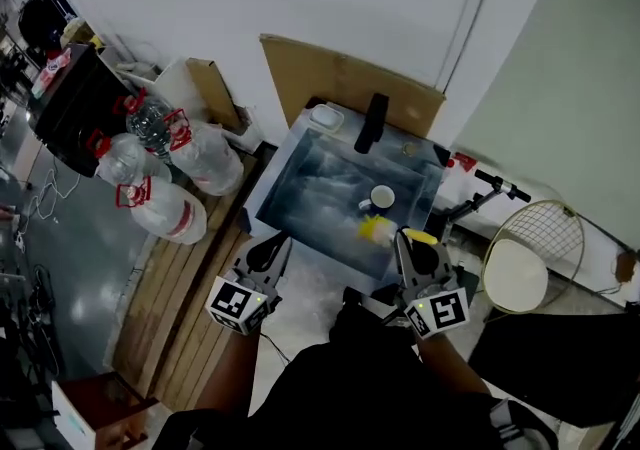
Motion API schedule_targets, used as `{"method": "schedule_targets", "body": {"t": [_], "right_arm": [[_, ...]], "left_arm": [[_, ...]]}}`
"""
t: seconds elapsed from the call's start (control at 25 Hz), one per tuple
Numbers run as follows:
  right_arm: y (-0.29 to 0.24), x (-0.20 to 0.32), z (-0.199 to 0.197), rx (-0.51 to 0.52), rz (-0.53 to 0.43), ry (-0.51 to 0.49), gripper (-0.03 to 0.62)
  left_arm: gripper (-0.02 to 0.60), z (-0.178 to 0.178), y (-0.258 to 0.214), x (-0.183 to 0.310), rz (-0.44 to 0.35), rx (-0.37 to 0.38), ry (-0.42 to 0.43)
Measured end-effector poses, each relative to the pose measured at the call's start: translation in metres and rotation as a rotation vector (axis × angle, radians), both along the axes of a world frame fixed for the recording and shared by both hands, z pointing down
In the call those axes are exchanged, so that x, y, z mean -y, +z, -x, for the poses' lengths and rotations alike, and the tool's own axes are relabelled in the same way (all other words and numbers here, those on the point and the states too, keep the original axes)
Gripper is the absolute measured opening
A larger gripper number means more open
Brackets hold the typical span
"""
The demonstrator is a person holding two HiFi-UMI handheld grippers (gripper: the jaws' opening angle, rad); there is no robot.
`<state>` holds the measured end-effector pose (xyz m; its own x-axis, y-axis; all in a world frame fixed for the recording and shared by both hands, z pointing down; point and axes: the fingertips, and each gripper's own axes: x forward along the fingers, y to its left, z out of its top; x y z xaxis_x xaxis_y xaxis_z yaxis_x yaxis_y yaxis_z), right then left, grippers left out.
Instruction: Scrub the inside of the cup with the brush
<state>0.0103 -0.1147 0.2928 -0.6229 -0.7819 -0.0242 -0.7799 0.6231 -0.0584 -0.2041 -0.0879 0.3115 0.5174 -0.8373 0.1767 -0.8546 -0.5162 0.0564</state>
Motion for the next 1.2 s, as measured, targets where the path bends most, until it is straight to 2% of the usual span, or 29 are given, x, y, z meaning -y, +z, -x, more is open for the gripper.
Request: {"method": "schedule_targets", "body": {"t": [0.32,0.44,0.68,0.88,1.04,1.2], "right_arm": [[0.036,0.071,-0.042,-0.020,0.031,0.074,0.043],[0.049,0.092,-0.058,-0.030,0.038,0.098,0.043],[0.075,0.120,-0.070,-0.049,0.050,0.135,0.043],[0.091,0.140,-0.066,-0.088,0.051,0.135,0.043],[0.101,0.149,-0.056,-0.122,0.049,0.122,0.043],[0.102,0.149,-0.041,-0.136,0.016,0.056,0.043]], "left_arm": [[0.028,-0.032,0.042,0.067,0.103,0.080,0.088],[0.099,-0.046,0.066,0.091,0.112,0.112,0.146],[0.160,-0.082,0.118,0.126,0.172,0.184,0.293],[0.184,-0.106,0.169,0.156,0.186,0.276,0.424],[0.206,-0.124,0.218,0.171,0.230,0.345,0.534],[0.207,-0.139,0.266,0.174,0.283,0.398,0.601]]}}
